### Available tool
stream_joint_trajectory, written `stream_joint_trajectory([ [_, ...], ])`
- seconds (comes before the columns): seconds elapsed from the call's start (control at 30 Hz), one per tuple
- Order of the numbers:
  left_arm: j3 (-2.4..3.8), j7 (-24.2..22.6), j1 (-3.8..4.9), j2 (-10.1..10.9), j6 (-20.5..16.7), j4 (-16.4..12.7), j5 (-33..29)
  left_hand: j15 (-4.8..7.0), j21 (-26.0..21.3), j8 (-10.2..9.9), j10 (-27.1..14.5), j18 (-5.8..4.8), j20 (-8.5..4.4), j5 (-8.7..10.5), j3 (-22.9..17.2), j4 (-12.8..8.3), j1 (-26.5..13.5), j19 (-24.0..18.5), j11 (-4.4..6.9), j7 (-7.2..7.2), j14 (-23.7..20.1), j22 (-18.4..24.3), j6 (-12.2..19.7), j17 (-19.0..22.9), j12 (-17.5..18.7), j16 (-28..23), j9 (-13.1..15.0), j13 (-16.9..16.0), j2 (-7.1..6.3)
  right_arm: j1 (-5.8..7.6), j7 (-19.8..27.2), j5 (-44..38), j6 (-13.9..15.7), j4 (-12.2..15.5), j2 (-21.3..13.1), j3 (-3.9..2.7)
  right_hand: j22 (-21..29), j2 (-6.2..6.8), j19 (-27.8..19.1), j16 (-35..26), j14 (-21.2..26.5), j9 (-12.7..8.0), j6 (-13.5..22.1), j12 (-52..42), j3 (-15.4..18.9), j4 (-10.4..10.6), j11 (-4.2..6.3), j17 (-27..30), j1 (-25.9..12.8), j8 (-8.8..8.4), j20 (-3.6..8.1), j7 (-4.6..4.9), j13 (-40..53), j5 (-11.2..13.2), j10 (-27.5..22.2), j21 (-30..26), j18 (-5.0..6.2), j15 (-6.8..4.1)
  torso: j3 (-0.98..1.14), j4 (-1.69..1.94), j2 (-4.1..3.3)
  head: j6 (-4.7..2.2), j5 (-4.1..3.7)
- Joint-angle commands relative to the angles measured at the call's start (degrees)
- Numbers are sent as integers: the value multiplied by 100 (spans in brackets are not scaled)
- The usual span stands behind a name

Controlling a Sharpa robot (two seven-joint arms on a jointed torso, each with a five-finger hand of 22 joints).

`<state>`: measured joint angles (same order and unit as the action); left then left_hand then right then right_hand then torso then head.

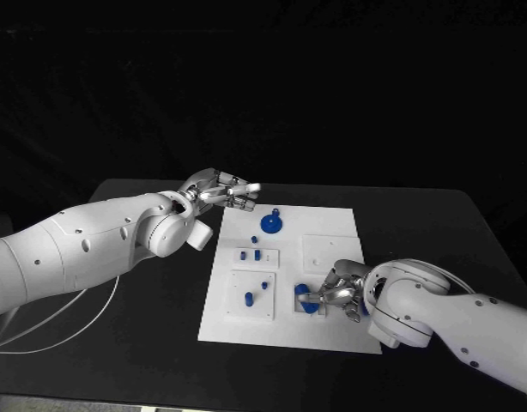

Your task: Assemble the parts on the task board

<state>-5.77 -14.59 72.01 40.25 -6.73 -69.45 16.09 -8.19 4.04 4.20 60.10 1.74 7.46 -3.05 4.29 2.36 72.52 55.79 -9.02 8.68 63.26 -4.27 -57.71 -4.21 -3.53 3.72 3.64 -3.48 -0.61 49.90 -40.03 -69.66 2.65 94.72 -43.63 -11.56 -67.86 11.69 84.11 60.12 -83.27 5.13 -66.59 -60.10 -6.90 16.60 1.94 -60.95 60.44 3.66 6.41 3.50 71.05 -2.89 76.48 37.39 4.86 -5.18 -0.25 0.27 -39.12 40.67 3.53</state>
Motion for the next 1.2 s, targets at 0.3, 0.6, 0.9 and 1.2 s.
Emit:
stream_joint_trajectory([
  [0.3, 5, 2, 3, -7, 94, 22, -144, -2, 25, 1, -40, 76, -5, 5, -22, 30, -15, 19, 12, 3, -17, 1, -4, -5, 4, -14, 0, -6, -30, -5, -100, -177, -99, 120, -64, -19, -13, -174, 266, -18, -2, 14, -41, 9, -94, -77, -25, -8, 167, 2, 13, -10, -11, -438, -1, -6, 13, -9, -9, 10, 2, -8, -20],
  [0.6, 5, 7, 3, -5, 95, 28, -148, -2, 25, 1, -40, 76, -5, 5, -22, 30, -15, 19, 12, 3, -17, 1, -4, -5, 4, -14, 0, -6, -30, -6, -36, -131, -183, 176, -72, -22, -23, -269, 266, -15, -1, 17, -92, -2, -122, -240, -16, -8, 165, 0, 16, -22, -15, -586, 9, 8, 6, -14, -11, 8, 0, 0, -17],
  [0.9, 5, 15, 3, -3, 99, 43, -148, -1, 24, 3, -38, 74, -5, 5, -10, 23, 2, 17, 12, 3, -17, 1, -1, -4, 4, -15, 0, -6, -22, -7, -20, -116, -166, 259, -91, -23, -30, -317, 268, -6, -6, 32, -178, -17, -175, -375, 0, -9, 111, 3, 26, -47, -13, -622, 25, 25, -5, -24, -6, 10, 1, 4, -15],
  [1.2, 5, 23, 3, 2, 106, 54, -160, -3, 24, 3, -41, 74, -4, 6, -5, 26, 0, 16, 11, 4, -20, 2, 0, -4, 5, -15, 0, -6, -20, -8, 5, -246, -252, 271, -102, -23, -30, -346, 265, -6, -4, 27, -237, -18, -352, -751, 2, -7, 462, 0, 26, -51, -14, -391, 28, 22, -13, -24, -5, 9, -3, 2, -10],
])
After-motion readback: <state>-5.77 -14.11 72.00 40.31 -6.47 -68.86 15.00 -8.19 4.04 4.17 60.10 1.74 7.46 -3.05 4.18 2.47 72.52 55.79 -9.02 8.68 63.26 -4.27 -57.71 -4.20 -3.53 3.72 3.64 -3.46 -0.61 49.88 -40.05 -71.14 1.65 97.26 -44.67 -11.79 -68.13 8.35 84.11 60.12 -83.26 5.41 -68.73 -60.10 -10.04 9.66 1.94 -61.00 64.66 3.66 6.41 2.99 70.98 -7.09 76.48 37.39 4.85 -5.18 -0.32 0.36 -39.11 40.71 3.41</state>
